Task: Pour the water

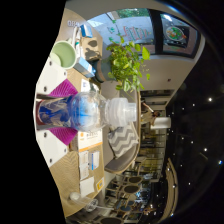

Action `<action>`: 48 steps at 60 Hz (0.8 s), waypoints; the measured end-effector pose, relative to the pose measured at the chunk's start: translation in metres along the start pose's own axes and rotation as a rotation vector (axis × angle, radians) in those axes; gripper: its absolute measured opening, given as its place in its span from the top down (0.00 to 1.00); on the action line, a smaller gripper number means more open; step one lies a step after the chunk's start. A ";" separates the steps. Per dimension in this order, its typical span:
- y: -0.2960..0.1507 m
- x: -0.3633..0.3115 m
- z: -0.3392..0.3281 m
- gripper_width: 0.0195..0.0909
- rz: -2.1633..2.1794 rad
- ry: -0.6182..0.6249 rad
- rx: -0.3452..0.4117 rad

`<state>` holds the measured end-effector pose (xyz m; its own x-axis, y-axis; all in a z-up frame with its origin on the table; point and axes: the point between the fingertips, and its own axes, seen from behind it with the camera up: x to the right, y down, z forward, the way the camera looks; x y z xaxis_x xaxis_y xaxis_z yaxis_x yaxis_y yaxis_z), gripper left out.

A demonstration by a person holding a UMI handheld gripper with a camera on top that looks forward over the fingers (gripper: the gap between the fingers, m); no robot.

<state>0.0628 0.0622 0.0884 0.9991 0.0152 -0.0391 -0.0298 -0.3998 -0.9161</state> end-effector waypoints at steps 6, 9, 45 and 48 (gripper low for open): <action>-0.003 0.002 0.002 0.78 -0.006 0.003 0.030; -0.002 0.001 0.000 0.76 -0.015 0.005 0.040; -0.002 -0.022 -0.099 0.08 0.037 0.056 -0.184; -0.010 -0.032 -0.126 0.07 0.045 0.060 -0.193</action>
<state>0.0354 -0.0500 0.1496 0.9970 -0.0588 -0.0497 -0.0743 -0.5670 -0.8203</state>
